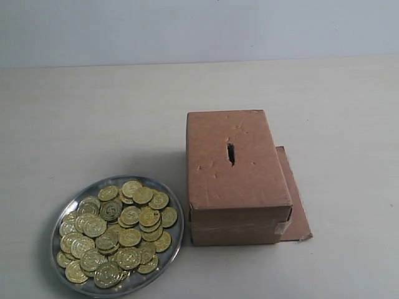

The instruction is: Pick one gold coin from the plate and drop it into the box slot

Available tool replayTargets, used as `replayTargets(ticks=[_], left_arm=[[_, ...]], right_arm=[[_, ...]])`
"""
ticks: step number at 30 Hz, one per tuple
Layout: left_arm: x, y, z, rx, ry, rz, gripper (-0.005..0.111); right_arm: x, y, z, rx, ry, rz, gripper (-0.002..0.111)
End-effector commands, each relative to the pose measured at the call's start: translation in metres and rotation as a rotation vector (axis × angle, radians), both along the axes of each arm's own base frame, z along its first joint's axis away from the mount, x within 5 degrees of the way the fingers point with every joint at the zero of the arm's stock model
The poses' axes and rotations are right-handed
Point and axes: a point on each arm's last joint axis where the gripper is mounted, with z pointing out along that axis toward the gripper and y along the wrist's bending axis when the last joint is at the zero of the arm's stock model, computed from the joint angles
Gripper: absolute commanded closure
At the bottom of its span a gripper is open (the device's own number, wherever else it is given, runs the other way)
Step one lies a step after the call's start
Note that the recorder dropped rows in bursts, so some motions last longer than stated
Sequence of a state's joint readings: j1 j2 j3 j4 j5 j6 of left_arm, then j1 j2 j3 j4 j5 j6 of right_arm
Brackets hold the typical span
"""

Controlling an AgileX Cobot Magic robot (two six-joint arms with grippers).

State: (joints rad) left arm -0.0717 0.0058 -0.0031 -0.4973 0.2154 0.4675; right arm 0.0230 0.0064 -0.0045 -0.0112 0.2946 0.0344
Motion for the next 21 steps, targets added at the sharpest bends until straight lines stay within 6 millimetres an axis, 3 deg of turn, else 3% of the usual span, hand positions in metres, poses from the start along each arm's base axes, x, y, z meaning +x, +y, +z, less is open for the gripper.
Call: replayTargets(ticks=[1,14,21], left_arm=[[-0.001,-0.0006,-0.0051,0.039,0.04,-0.008,0.107],[-0.002,-0.0023,-0.0093,0.019,0.091,-0.025,0.107],[-0.0016,0.0052,-0.0128,-0.034,0.138,0.068,0.107]], right_arm=[[-0.0002,-0.0003,-0.0006,-0.003,-0.009,-0.005,0.108],[-0.0002,-0.0003,-0.0006,0.0,-0.009,-0.005,0.108],[-0.0002,-0.0003,-0.0006,0.0,-0.009,-0.005,0.108]])
